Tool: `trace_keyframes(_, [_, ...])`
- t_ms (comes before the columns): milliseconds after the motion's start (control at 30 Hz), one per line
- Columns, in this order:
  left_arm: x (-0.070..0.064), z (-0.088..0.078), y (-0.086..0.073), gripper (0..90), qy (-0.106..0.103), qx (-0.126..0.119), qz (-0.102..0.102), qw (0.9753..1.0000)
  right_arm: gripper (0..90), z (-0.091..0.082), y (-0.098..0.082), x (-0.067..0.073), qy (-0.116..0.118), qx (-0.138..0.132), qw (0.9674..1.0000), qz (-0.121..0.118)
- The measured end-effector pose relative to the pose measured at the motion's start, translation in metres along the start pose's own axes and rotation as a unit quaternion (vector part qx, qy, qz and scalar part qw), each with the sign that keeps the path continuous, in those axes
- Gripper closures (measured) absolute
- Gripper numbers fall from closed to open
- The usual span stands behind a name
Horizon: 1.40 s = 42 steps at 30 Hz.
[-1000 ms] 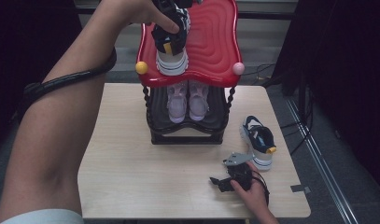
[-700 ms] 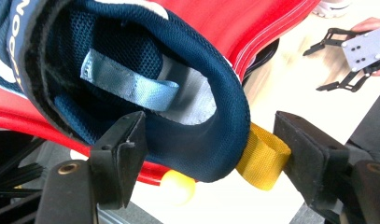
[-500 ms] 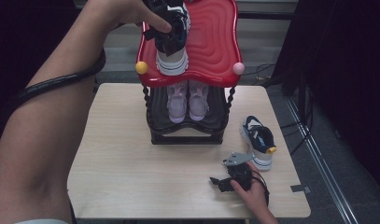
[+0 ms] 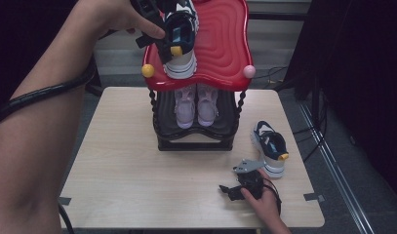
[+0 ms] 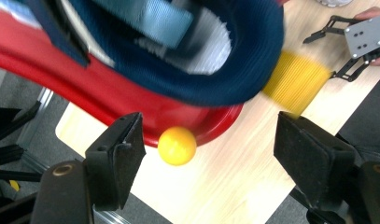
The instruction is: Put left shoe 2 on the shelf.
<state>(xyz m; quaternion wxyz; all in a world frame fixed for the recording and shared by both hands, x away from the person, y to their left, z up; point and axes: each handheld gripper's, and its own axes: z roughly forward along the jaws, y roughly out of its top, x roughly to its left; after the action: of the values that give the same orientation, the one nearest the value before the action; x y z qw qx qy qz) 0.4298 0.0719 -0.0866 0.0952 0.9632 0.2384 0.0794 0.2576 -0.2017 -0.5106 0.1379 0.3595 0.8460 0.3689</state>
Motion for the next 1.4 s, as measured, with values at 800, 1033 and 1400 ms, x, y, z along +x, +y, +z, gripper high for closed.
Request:
trace_keyframes(800, [0.011, 0.010, -0.039, 20.3, -0.017, 0.009, -0.028, 0.9994, 13.0, 0.000, 0.000, 0.000, 0.000, 0.000, 1.0000, 0.000])
trace_keyframes(1033, [0.012, 0.013, -0.050, 20.8, -0.020, 0.007, -0.034, 0.9992, 12.9, 0.000, 0.000, 0.000, 0.000, 0.000, 1.0000, 0.001])
trace_keyframes(1400, [0.013, 0.020, -0.066, 21.4, -0.028, 0.014, -0.044, 0.9985, 13.0, 0.000, 0.000, 0.000, 0.000, 0.000, 1.0000, 0.001])
